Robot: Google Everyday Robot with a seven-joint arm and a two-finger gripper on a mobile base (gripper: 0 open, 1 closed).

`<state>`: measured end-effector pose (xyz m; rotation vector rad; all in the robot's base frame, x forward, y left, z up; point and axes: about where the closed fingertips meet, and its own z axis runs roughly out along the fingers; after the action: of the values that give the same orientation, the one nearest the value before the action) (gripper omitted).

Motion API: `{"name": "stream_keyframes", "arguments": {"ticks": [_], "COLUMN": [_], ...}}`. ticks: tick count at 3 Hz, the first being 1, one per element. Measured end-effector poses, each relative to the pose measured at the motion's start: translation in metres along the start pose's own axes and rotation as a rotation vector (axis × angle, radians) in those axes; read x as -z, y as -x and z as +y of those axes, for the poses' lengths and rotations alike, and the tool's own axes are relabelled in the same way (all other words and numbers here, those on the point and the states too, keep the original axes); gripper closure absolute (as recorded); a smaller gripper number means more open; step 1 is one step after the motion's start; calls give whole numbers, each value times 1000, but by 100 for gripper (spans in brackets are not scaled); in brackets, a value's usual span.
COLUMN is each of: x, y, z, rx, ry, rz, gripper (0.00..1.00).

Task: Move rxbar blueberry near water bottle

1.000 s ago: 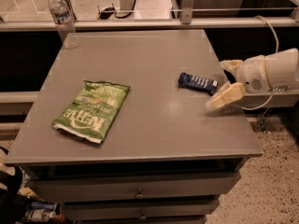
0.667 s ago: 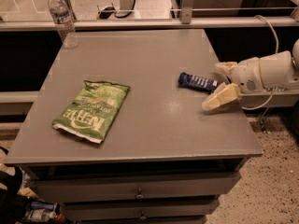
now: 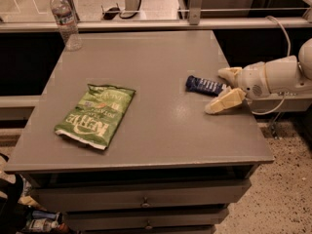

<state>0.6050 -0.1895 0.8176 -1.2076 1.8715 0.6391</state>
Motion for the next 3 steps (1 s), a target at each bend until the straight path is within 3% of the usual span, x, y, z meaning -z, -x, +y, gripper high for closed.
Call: {"name": "stream_keyframes", "arguments": {"ticks": [2,3], "x": [1,3], "y": [5,8], "z": [1,1], "rx": [1,1], "ry": [4,5], "rz": [0,0], "gripper": [88,100]}}
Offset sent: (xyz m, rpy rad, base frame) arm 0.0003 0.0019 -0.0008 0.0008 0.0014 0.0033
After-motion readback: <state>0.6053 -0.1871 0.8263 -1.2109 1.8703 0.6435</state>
